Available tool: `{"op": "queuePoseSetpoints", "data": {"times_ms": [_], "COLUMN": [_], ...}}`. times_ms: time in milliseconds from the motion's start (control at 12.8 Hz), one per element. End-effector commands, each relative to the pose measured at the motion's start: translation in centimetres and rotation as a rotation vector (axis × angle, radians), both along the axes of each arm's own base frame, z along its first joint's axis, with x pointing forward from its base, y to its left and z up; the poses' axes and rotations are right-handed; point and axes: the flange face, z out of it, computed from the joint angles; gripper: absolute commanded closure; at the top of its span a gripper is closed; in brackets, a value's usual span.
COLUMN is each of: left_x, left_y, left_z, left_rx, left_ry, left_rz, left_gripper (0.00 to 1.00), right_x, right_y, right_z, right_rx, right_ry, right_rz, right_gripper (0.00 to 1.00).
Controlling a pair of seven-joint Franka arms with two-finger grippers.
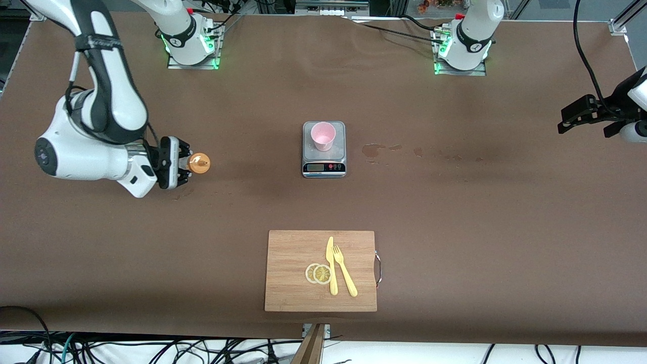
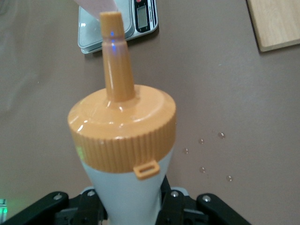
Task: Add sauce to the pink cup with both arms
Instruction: 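Carry the sauce bottle with the right gripper over the pink cup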
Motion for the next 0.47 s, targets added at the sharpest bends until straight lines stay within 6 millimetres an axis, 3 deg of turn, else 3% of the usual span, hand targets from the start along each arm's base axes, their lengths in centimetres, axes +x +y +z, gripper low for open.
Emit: {"op": "queuePoseSetpoints", "data": {"times_ms": [0,392], "left_x": [0.0,0.0], "left_y": [0.1,0.2], "left_z": [0.7,0.7], "left_rx": [-0.015,-0.017], "left_ry": [-0.007,-0.007], "left_rz": [-0.001,-0.001], "left_gripper": [0.0,0.0], "right_x": [-2.2,-6.8], "right_y": [4.1,14.2], "right_z": [3.2,4.6], "right_rx": [-0.149,-0.422], "right_ry": [-0.007,-0.019], "right_rz": [-0.035,-0.047], "right_gripper": [0.88,0.88]}}
